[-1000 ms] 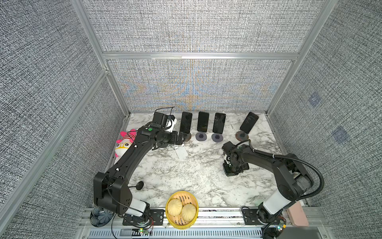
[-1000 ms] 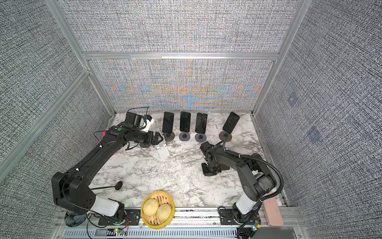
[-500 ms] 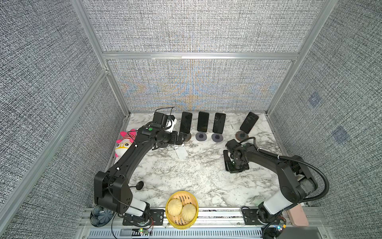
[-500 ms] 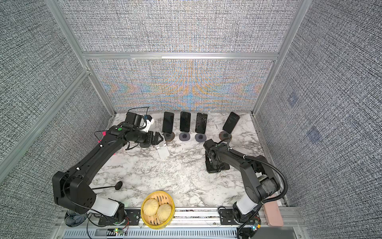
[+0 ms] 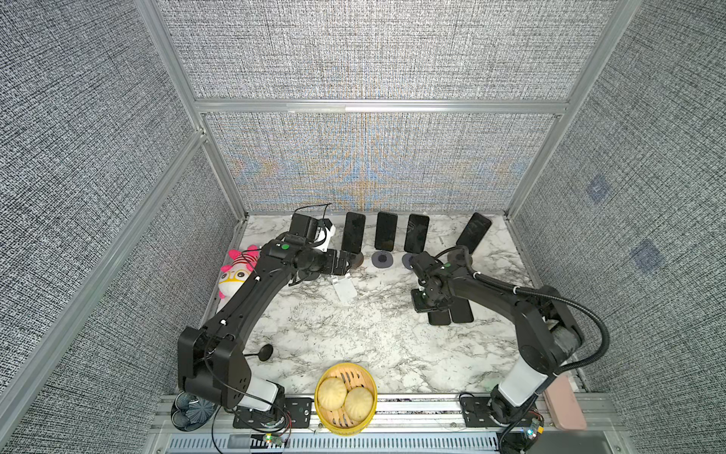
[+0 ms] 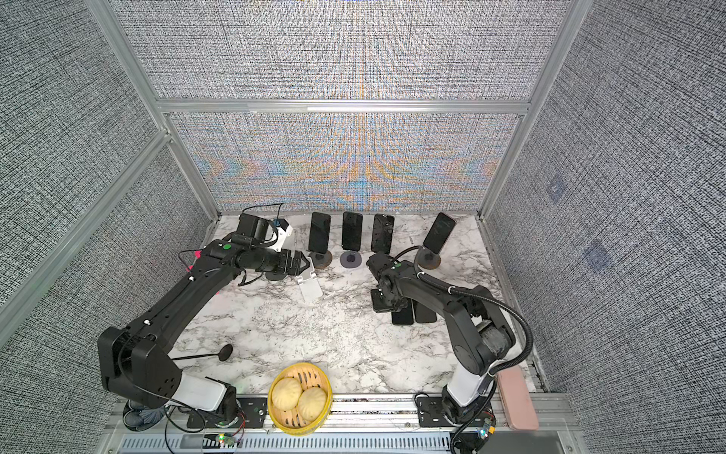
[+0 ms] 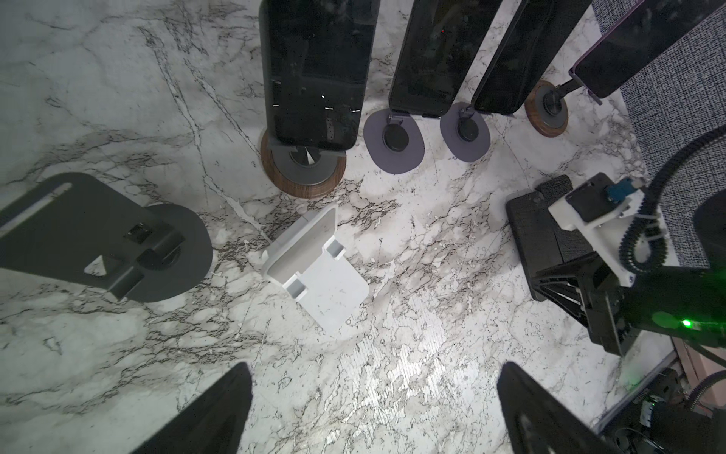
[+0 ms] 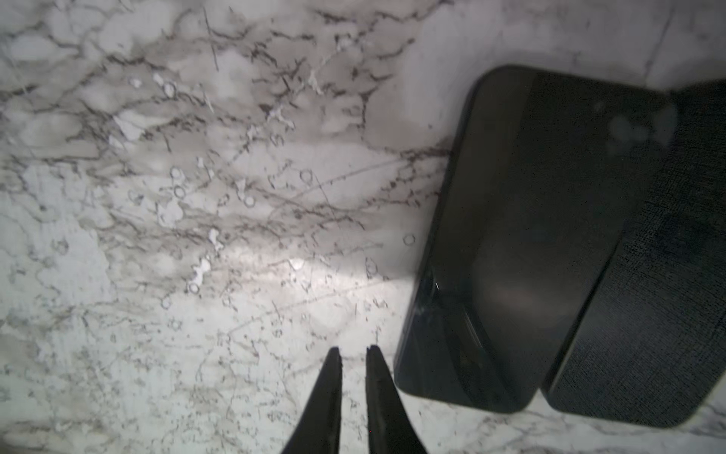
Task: Remove the phone from the phone stand
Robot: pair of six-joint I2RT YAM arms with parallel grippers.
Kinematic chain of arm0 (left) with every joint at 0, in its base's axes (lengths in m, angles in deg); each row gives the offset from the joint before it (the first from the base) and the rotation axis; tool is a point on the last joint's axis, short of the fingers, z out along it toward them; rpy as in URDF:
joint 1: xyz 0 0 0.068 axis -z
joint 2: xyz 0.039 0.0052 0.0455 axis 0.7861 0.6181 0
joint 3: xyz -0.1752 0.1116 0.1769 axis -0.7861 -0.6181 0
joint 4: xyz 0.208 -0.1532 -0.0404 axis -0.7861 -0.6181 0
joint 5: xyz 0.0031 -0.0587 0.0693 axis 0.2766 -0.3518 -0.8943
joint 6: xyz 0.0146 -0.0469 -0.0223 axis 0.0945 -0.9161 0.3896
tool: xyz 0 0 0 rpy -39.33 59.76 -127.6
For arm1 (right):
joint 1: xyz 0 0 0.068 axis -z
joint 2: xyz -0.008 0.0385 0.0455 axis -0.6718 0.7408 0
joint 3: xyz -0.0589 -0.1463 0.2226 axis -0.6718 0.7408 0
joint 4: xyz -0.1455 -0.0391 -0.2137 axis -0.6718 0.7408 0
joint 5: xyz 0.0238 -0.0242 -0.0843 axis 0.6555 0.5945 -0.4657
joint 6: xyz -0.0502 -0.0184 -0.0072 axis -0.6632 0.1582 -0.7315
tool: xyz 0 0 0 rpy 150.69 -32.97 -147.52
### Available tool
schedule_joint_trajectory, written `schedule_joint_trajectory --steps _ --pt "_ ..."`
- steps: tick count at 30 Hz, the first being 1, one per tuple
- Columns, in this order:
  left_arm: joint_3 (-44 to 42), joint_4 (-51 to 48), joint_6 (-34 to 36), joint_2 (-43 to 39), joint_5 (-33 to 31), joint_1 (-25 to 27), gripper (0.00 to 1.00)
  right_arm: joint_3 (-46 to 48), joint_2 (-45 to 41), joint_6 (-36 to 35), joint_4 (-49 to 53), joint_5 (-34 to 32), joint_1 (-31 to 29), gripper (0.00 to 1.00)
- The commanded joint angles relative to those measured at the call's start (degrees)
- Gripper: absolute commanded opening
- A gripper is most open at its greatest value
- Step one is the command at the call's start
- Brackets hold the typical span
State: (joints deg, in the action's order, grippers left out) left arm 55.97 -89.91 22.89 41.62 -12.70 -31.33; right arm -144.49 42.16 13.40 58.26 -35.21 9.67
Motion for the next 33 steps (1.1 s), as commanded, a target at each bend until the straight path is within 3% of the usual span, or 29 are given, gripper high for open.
schedule_joint_trajectory --steps 1,10,33 --pt "-0.42 2.45 -1.15 -1.23 -3.54 -0.04 0.99 -1.59 3.11 0.71 -1.46 -0.03 0.35 0.16" --pt "-0.87 5.36 -2.06 -4.25 -12.31 1.01 0.99 -0.44 5.69 0.36 -1.55 -1.22 3.23 0.16" --pt "5.71 7.97 -1.51 4.02 -16.97 5.00 0.99 1.55 4.48 -3.47 -1.15 -0.27 5.84 0.18"
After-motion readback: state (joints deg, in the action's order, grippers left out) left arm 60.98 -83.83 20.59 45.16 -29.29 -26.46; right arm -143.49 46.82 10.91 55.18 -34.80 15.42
